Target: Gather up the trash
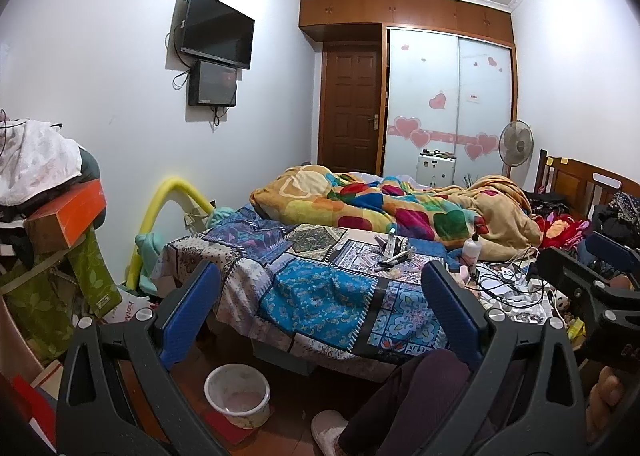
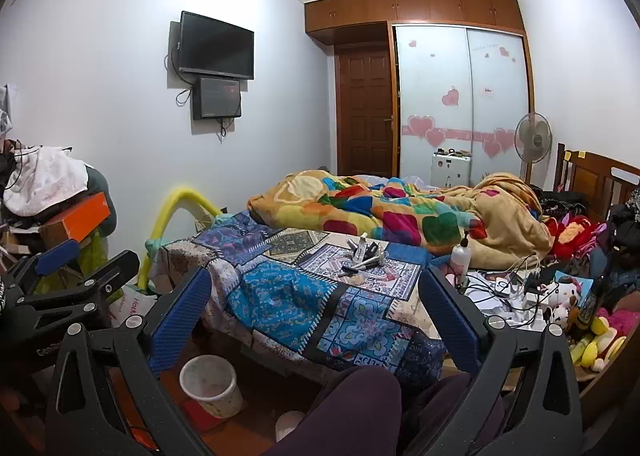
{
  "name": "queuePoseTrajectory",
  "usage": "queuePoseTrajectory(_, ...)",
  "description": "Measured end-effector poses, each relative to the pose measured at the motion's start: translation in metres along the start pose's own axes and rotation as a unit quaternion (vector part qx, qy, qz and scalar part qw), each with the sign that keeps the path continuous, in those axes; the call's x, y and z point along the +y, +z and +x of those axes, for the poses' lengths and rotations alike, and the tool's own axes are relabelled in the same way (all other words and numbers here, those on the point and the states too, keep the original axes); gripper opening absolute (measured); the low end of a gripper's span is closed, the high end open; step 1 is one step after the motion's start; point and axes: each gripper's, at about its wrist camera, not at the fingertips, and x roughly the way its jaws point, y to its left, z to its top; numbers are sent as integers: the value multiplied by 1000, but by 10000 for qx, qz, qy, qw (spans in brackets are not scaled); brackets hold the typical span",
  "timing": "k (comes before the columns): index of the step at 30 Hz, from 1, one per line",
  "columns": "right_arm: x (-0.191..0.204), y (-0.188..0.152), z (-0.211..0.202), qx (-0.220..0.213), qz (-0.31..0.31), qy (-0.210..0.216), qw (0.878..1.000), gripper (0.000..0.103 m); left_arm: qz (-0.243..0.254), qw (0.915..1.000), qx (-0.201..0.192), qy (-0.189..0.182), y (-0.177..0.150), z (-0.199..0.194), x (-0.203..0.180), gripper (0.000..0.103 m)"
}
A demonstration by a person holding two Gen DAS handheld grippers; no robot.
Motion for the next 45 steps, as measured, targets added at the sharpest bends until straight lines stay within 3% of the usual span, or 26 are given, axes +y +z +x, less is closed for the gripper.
queuePoseTrajectory(14,-38,13,38,-10,190,-238,9995,103,-573,9979,114,-273,11,41,-8,101)
queuePoseTrajectory(20,-61,17,66,-10,189,-476,9987,103,-754,9950,483,-442,14,88,-16,101)
queuePoseTrajectory(28,-99,14,126,379,323,-482,9976,103,-523,9939,924,-296,11,183,-35,101)
queuePoseTrajectory(30,-108,12,144,510,319,-499,9969,103,-543,9942,876,-315,14,205,-41,101)
queuePoseTrajectory(33,-123,9,174,727,297,-530,9955,103,-406,9918,1191,-205,5,246,-50,101)
queuePoseTrajectory(41,-165,-15,263,1544,387,-427,9863,103,-332,9831,1745,-442,-17,349,-82,101)
queuePoseTrajectory(45,-186,-30,304,1913,487,-428,9794,103,-465,9744,2098,-665,-32,397,-96,101)
